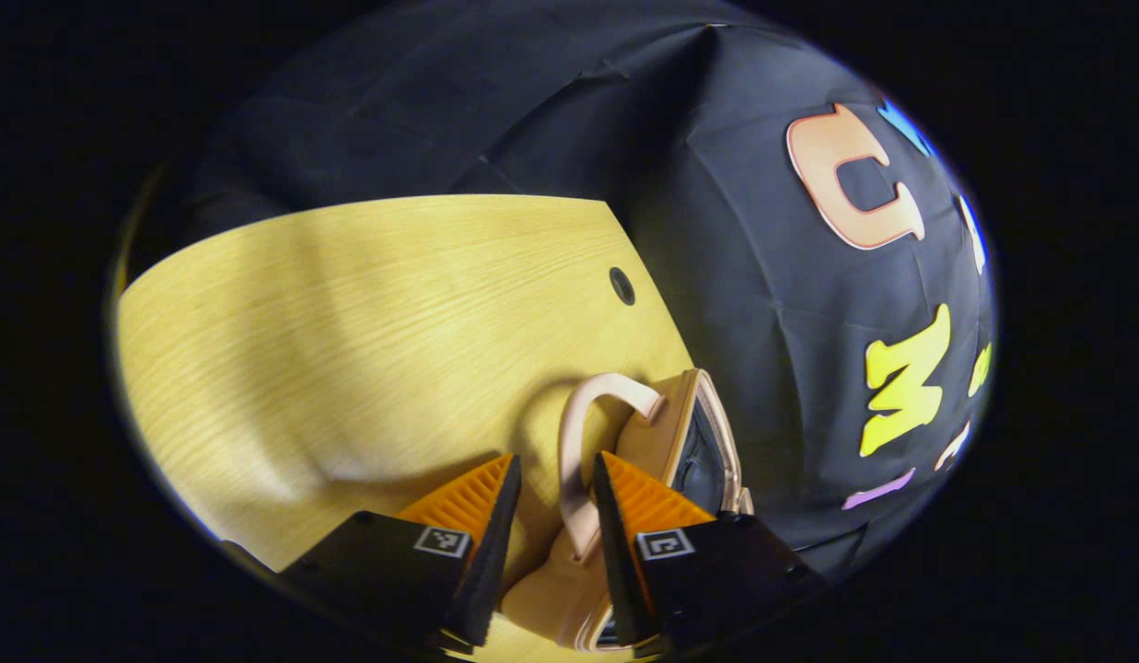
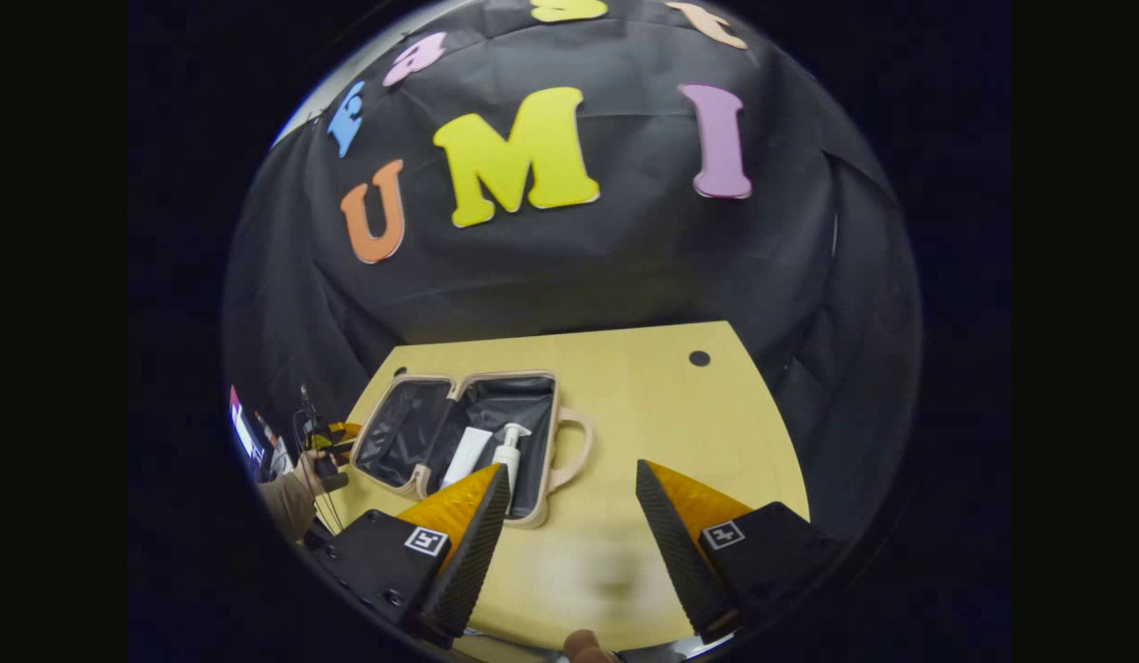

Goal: First open the suitcase, pack the skin care products into it, and then close the suitcase.

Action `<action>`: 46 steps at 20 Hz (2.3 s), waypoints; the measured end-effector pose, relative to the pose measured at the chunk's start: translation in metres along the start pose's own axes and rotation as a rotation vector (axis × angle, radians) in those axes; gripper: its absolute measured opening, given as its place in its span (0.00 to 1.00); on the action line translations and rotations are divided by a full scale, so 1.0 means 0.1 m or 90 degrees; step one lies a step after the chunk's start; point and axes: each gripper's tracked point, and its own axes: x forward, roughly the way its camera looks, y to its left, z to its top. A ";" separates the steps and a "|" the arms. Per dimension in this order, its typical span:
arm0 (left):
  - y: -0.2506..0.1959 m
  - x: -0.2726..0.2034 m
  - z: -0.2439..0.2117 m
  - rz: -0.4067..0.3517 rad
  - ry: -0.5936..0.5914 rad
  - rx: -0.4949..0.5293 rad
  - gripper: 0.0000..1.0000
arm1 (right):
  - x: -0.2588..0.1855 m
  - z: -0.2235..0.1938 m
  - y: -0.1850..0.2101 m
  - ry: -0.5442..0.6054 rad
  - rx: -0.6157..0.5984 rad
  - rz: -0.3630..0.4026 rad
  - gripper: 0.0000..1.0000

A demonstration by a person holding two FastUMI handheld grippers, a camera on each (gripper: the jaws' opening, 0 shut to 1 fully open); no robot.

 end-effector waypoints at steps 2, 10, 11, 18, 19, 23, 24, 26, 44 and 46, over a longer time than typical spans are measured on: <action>-0.01 0.04 0.02 -0.006 -0.004 -0.028 0.31 | -0.11 -0.01 -0.15 -0.008 0.025 -0.017 0.81; -0.35 -0.22 0.09 -0.009 -0.030 0.058 0.04 | -0.53 0.24 -0.53 -0.096 -0.005 -0.070 0.81; -0.46 -0.29 0.13 0.000 -0.044 0.092 0.03 | -0.57 0.28 -0.50 -0.103 -0.010 -0.053 0.81; -1.53 -0.75 0.20 0.002 -0.109 0.312 0.03 | -0.76 0.53 -0.66 -0.158 -0.024 -0.014 0.77; -1.69 -0.80 0.20 -0.001 -0.117 0.338 0.03 | -0.77 0.56 -0.67 -0.162 -0.019 -0.004 0.81; -2.29 -1.02 -0.05 -0.020 -0.147 0.435 0.03 | -0.94 0.67 -0.88 -0.182 -0.013 0.000 0.81; -2.42 -1.06 -0.13 -0.017 -0.154 0.467 0.03 | -0.98 0.70 -0.93 -0.188 -0.013 -0.002 0.77; -2.67 -1.12 -0.34 -0.008 -0.161 0.523 0.03 | -1.04 0.78 -1.04 -0.211 -0.029 -0.010 0.81; -3.62 -0.51 -3.04 -0.041 -0.066 0.702 0.03 | -1.29 1.00 -1.97 -0.310 -0.166 -0.075 0.80; -3.56 -0.41 -3.27 -0.032 -0.048 0.690 0.04 | -1.28 0.93 -2.08 -0.303 -0.167 -0.069 0.80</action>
